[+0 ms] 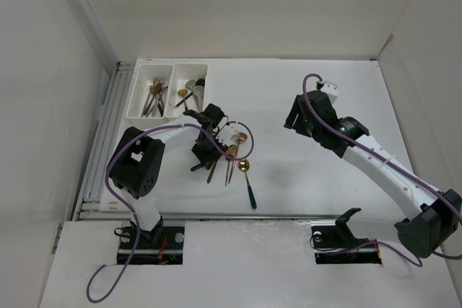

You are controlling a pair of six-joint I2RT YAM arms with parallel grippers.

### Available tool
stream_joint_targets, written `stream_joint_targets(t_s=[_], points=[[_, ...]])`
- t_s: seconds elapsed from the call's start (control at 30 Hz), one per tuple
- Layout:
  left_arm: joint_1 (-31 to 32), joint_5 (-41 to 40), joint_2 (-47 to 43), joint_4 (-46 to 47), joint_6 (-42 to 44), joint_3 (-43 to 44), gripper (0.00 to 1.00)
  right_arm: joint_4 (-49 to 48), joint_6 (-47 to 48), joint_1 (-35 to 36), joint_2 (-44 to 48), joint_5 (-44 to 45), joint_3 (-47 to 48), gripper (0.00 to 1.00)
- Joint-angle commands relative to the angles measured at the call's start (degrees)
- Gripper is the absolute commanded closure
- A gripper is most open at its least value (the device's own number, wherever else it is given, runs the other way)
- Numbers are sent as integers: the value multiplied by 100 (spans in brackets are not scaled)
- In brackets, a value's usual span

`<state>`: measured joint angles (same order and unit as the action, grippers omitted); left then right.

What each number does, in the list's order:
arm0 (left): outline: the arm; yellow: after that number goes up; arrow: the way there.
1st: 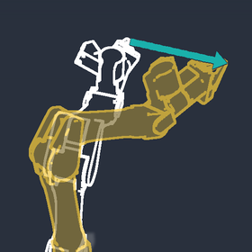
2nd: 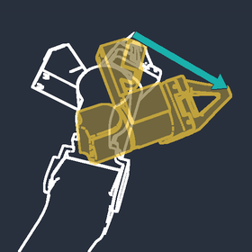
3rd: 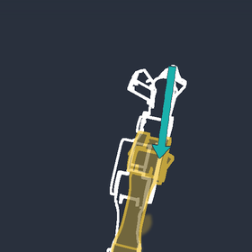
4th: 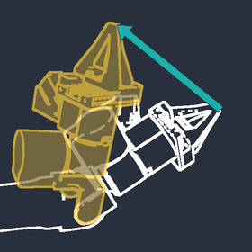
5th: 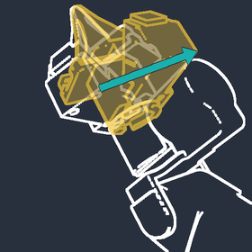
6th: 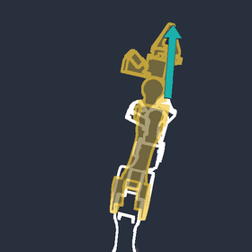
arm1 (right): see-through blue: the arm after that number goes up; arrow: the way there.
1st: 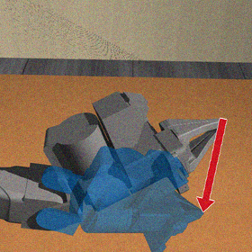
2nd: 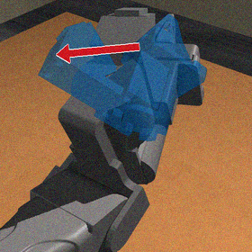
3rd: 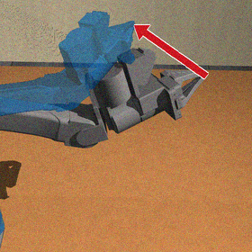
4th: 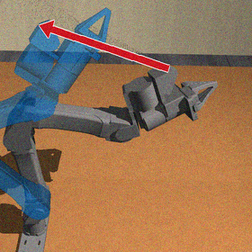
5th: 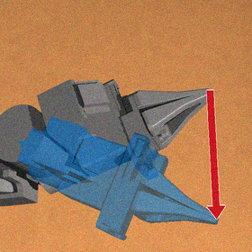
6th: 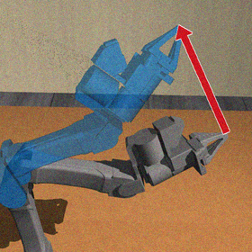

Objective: Sort the eating utensils into containers

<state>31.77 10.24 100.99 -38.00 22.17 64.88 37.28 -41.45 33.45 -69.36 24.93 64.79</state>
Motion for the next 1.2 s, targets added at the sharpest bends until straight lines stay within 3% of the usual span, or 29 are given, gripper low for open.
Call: stream_joint_targets(t_s=[0.0,0.17,0.2,0.23,0.27,0.43,0.57,0.73,0.9,1.0,1.03,1.17], points=[[-30,-180,51,152,68,-195,64,-159,120,39,11,100,235,30],[-30,-303,359,442,-46,-195,67,-159,120,39,11,100,235,30],[-30,-303,360,442,-46,-195,85,-159,120,39,11,100,235,30],[-30,-225,360,442,-46,-195,96,-159,120,39,11,100,235,30],[-30,-224,186,442,-107,-195,100,-159,120,39,63,100,235,30],[-83,-163,-413,197,-169,278,100,-107,120,39,116,39,235,30],[-364,346,-791,-76,-370,1357,100,-159,234,109,64,-23,235,30],[-1232,620,-1073,633,-1328,1975,100,-107,173,293,-138,-75,235,30],[-1928,365,-169,881,-2216,2870,99,-168,58,460,-200,-181,121,30],[-2139,417,525,1049,-2393,3407,91,-230,172,513,-332,-461,68,30],[-2140,417,675,1127,-2393,3643,84,-230,242,513,-428,-550,121,29],[-2140,417,1107,1049,-2393,3900,75,200,523,803,-815,-814,174,17]])
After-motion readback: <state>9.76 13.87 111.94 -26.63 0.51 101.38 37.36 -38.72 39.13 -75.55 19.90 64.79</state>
